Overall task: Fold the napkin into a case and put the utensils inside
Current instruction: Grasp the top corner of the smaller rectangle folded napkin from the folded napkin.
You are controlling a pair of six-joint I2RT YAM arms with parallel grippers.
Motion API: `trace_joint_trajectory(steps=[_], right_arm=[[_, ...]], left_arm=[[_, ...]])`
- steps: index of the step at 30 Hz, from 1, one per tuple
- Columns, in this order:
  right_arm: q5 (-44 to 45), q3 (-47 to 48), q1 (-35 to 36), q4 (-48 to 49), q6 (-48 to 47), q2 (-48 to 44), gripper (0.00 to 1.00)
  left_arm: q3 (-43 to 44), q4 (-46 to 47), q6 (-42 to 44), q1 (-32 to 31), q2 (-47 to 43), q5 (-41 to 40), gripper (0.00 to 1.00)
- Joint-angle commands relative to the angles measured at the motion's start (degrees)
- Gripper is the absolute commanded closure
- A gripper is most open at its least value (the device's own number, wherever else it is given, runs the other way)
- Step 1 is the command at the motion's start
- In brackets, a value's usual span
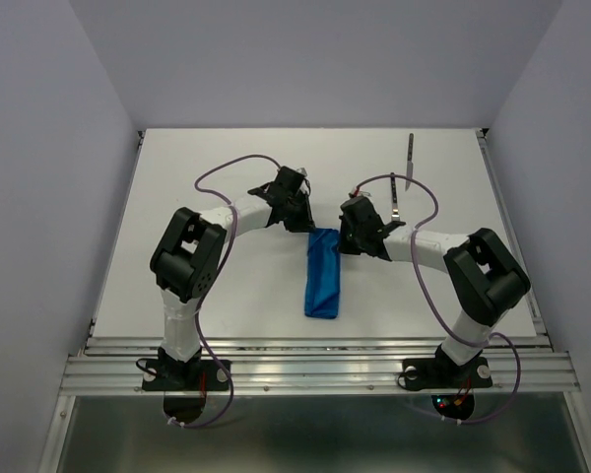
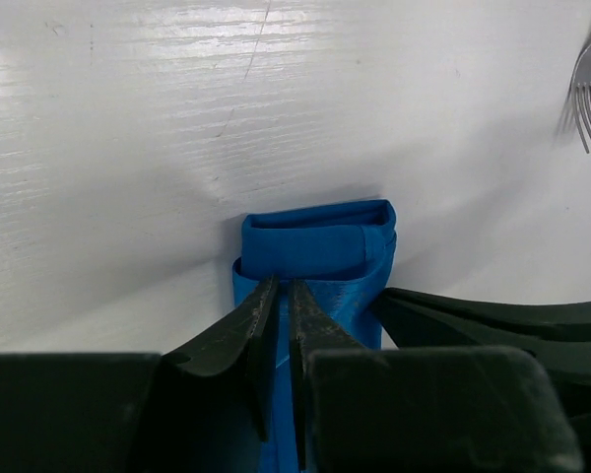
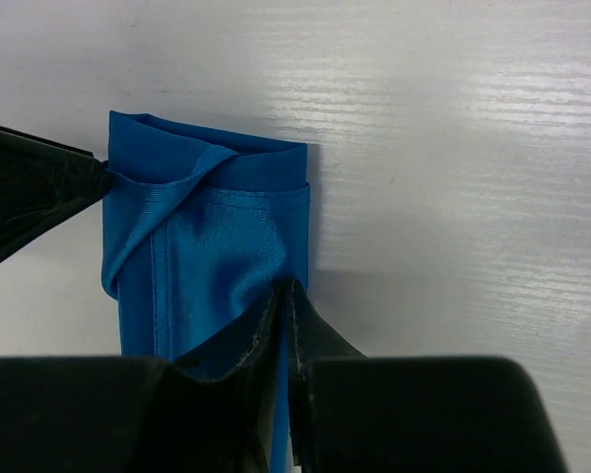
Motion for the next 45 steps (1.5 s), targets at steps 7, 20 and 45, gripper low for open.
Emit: trace_joint_trajectory(steps=[7, 20, 45], right_arm=[[-1.77, 4.08, 0.98, 2.47, -1.17, 1.34, 0.89], [3.22, 5.31, 1.51, 1.76, -1.43, 0.38, 0.88], [-1.42, 10.93, 0.54, 0.79, -1.61, 8.73, 0.9]], left_arm=[[2.9, -0.21, 1.32, -0.08, 1.46, 0.94, 0.8], [3.17, -0.38, 1.58, -0.17, 1.29, 1.11, 0.8], [4.83, -0.03, 1.76, -0.69, 3.31, 2.87, 0.8]])
